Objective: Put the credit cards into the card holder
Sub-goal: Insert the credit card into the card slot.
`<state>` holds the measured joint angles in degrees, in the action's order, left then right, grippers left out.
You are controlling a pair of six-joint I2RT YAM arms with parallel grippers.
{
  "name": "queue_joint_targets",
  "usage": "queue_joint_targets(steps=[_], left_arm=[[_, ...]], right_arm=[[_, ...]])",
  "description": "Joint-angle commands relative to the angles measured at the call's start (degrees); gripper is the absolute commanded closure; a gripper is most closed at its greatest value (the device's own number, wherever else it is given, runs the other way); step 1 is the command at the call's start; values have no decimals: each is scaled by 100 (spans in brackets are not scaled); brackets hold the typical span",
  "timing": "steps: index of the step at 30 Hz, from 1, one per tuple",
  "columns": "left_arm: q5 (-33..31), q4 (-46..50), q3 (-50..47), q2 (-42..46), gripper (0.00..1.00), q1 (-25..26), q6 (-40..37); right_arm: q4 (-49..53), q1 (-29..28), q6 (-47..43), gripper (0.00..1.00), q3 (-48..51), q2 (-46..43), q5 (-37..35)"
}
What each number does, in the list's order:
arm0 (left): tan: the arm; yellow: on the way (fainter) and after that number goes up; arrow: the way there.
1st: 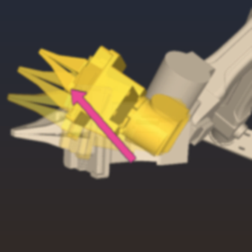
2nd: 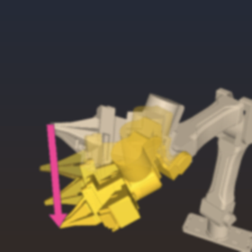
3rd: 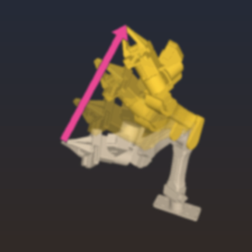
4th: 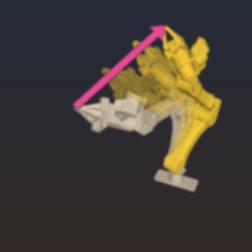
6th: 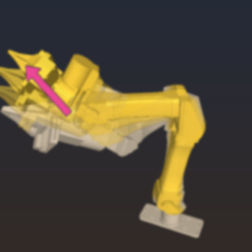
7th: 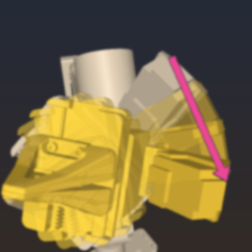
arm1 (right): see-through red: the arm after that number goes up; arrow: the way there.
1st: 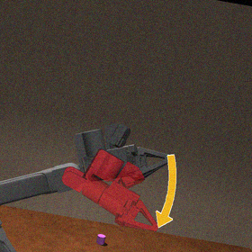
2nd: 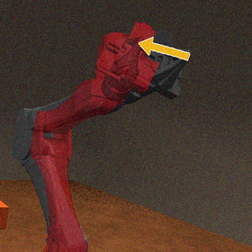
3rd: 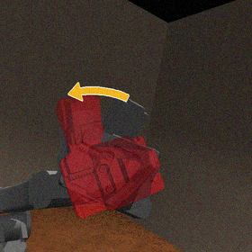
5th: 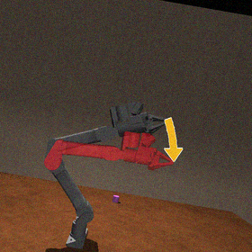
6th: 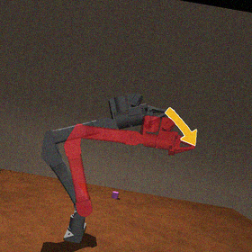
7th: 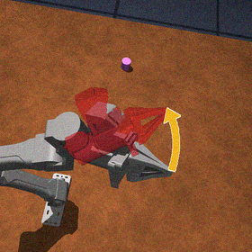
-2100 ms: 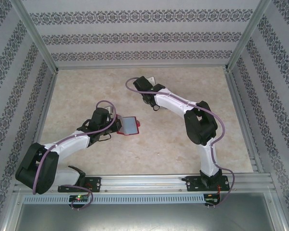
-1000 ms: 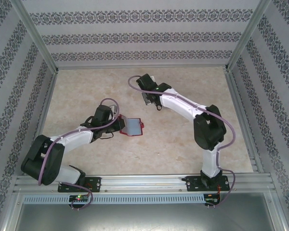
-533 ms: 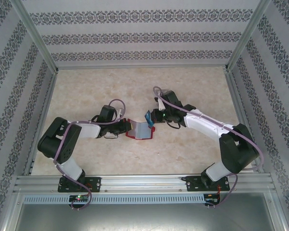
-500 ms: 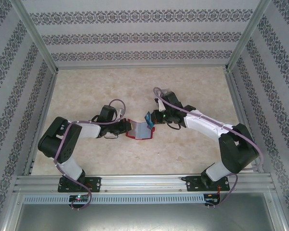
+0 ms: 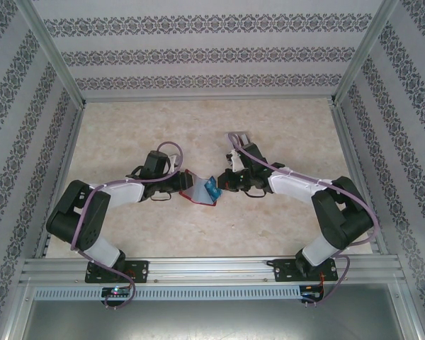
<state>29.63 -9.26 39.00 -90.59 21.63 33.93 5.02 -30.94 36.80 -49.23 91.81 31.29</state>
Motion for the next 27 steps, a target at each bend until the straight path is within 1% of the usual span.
queue_joint_targets(steps=[1, 2, 4, 5, 7, 9, 10, 13, 15, 17, 21, 22, 24, 25, 27], left_arm=[[-184, 343, 132, 2, 82, -54, -185], [-222, 374, 148, -27, 84, -59, -199], [-238, 468, 202, -80, 84, -59, -208], [-205, 490, 223, -79, 79, -58, -205], [-215, 491, 216, -32, 65, -55, -215], [-413, 575, 197, 53, 57, -68, -263], [-569, 686, 196, 103, 54, -75, -285], [-866, 872, 190, 289, 53, -124, -299], [-1081, 864, 123, 431, 47, -133, -313], [-1246, 860, 48, 551, 46, -135, -322], [-1310, 793, -39, 746, 49, -134, -330], [-1309, 732, -84, 773, 54, -140, -350], [-1246, 699, -87, 731, 74, -137, -412], [-1196, 775, -30, 678, 82, -138, -430], [-1035, 837, 85, 527, 90, -140, -466]], right_arm=[[-205, 72, 149, 100, -64, 328, 328], [-362, 62, 226, 100, -32, 385, 419], [-593, 36, 336, 100, -18, 478, 546], [-577, 12, 318, 100, -73, 547, 558], [-497, -8, 276, 100, -168, 649, 554], [-487, -9, 296, 100, -160, 689, 523], [-500, -9, 307, 100, -148, 694, 514], [-458, -9, 268, 100, -203, 759, 543], [-447, -6, 275, 100, -211, 761, 554], [-475, -9, 284, 100, -190, 751, 527], [-483, 0, 235, 100, -286, 882, 660], [-487, 0, 264, 100, -274, 882, 676], [-536, 0, 292, 100, -247, 874, 692], [-553, 0, 294, 100, -258, 887, 724], [-545, 9, 285, 100, -319, 926, 805]])
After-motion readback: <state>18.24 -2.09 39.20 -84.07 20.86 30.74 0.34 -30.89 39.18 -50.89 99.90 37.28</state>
